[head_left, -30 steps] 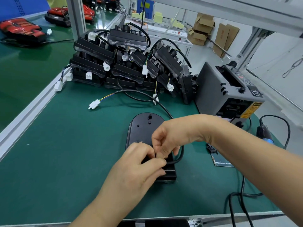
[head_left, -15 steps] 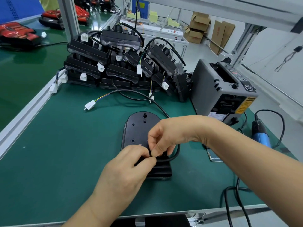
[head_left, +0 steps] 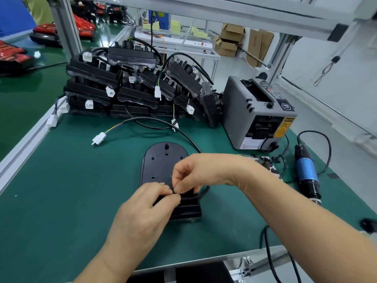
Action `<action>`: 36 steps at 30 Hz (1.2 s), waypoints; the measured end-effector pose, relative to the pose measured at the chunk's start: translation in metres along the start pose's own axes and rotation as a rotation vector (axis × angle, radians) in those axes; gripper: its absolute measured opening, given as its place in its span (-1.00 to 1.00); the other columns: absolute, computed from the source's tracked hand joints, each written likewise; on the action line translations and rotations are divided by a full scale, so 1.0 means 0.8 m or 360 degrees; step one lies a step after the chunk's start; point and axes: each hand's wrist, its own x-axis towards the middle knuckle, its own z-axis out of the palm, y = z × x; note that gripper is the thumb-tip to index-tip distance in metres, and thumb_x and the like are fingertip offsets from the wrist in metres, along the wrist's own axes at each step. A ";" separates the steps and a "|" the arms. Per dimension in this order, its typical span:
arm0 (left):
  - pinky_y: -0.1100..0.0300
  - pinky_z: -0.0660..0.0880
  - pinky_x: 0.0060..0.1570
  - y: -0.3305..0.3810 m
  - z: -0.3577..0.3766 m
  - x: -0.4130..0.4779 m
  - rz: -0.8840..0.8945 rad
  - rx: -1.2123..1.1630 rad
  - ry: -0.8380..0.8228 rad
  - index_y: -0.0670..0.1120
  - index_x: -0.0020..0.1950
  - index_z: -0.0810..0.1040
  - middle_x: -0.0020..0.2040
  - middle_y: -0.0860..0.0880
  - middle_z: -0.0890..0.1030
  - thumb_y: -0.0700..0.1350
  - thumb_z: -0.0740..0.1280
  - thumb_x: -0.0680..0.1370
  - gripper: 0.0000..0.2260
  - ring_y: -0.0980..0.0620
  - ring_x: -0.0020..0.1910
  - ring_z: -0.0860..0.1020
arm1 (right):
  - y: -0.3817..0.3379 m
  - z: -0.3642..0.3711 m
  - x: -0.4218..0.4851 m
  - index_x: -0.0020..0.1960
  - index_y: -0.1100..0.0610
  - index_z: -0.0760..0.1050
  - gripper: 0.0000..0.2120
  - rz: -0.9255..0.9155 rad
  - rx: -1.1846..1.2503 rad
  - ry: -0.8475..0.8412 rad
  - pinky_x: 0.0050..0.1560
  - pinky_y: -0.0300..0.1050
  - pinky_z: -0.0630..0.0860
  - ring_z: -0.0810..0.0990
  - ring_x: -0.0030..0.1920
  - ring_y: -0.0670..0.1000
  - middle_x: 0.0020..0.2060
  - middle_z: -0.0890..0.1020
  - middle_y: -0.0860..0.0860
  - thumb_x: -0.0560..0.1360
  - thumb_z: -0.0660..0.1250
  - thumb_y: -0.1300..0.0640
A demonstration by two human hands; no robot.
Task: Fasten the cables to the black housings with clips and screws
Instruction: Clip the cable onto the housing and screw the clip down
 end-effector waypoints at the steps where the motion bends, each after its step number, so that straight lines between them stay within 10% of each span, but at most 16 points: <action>1: 0.07 0.53 -0.30 0.001 0.000 0.000 -0.0004 -0.0001 0.0006 -0.16 -0.13 0.66 -0.18 -0.07 0.59 -0.18 0.29 0.49 -0.84 -0.08 -0.18 0.60 | 0.001 0.003 -0.002 -0.12 0.05 0.53 -0.96 -0.0011 0.0020 0.0041 -0.29 -0.40 0.46 0.50 -0.29 -0.25 -0.23 0.57 -0.09 0.50 0.36 0.16; 15: 0.12 0.48 -0.26 0.000 0.000 0.000 0.0027 0.0026 0.0022 -0.15 -0.16 0.65 -0.22 -0.05 0.55 -0.24 0.38 0.45 -0.94 -0.06 -0.22 0.57 | 0.011 0.033 -0.019 -0.16 0.00 0.57 -0.92 -0.0026 0.0086 0.0694 -0.15 -0.19 0.47 0.51 -0.26 -0.14 -0.24 0.62 -0.13 0.49 0.32 0.06; 23: 0.10 0.51 -0.29 -0.002 -0.001 -0.001 0.0052 0.0002 0.0003 -0.17 -0.14 0.64 -0.21 -0.04 0.55 -0.25 0.39 0.45 -0.95 -0.06 -0.21 0.57 | 0.107 -0.074 -0.092 -0.23 0.03 0.46 -0.87 0.0681 -0.0402 0.1875 -0.30 -0.13 0.45 0.54 -0.30 0.05 -0.34 0.58 -0.02 0.47 0.20 0.09; 28: 0.08 0.54 -0.32 -0.002 -0.002 -0.001 0.0049 -0.0023 -0.0021 -0.17 -0.12 0.64 -0.21 -0.05 0.55 -0.25 0.39 0.45 -0.95 -0.07 -0.20 0.57 | 0.199 -0.129 -0.114 -0.08 0.24 0.47 -0.78 0.1599 -0.0502 0.1445 -0.02 0.04 0.51 0.54 -0.13 0.18 -0.17 0.55 0.16 0.48 0.28 0.06; 36: 0.09 0.54 -0.33 -0.004 -0.003 0.000 0.0053 -0.0050 -0.0048 -0.15 -0.12 0.63 -0.20 -0.04 0.55 -0.28 0.41 0.42 -0.92 -0.05 -0.19 0.57 | 0.233 -0.127 -0.114 -0.02 0.28 0.41 -0.70 0.1722 -0.0105 0.1158 -0.06 -0.01 0.43 0.50 -0.06 0.19 -0.13 0.50 0.18 0.44 0.44 0.12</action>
